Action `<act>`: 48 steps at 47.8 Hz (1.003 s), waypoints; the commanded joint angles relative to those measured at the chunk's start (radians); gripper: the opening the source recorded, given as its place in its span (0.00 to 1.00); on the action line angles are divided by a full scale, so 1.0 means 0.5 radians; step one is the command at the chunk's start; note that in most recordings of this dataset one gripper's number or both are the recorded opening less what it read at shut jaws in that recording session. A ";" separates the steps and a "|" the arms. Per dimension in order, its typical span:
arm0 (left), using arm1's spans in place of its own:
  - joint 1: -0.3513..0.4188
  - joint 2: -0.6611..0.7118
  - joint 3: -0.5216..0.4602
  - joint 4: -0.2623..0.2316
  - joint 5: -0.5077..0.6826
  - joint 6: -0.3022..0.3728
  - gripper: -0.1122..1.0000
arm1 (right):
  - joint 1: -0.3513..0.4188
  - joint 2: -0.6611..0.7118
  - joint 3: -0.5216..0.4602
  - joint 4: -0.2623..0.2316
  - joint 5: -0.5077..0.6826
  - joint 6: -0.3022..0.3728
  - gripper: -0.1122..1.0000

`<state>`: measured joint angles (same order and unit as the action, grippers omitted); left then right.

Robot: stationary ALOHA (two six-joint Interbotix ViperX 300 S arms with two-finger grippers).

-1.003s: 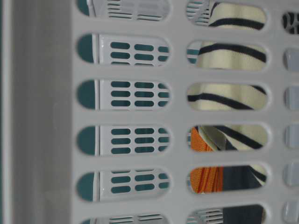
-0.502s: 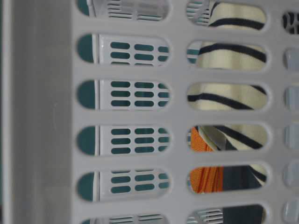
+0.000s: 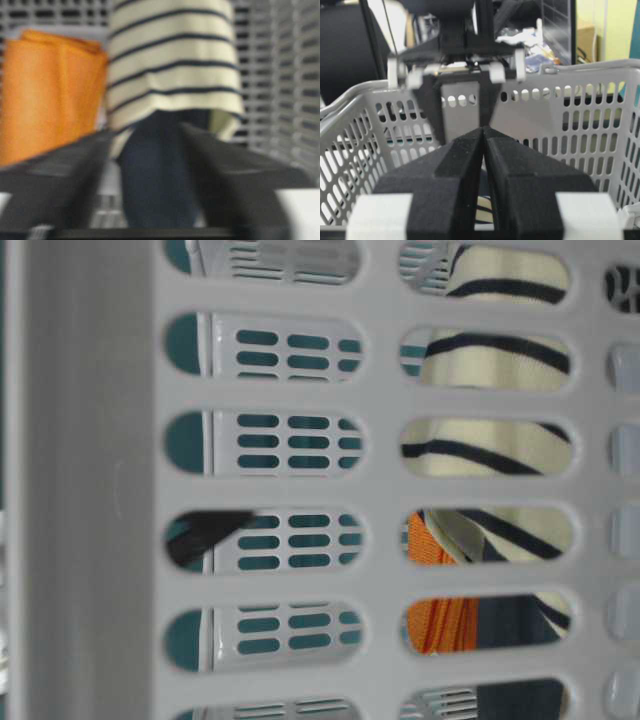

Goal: Pick up the slipper from the shopping basket with the left arm.
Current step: 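Move the left gripper over the basket toward the striped slipper, then lower the left gripper and close it on the striped slipper's heel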

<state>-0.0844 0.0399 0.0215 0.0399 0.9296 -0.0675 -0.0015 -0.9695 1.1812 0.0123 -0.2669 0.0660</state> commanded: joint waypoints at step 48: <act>-0.061 0.506 0.006 0.009 -0.132 0.006 0.63 | 0.043 0.009 -0.018 0.006 0.058 0.000 0.09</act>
<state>-0.1135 0.2930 0.0261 0.0414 0.8621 -0.0675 0.0184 -0.9695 1.1827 0.0123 -0.2316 0.0660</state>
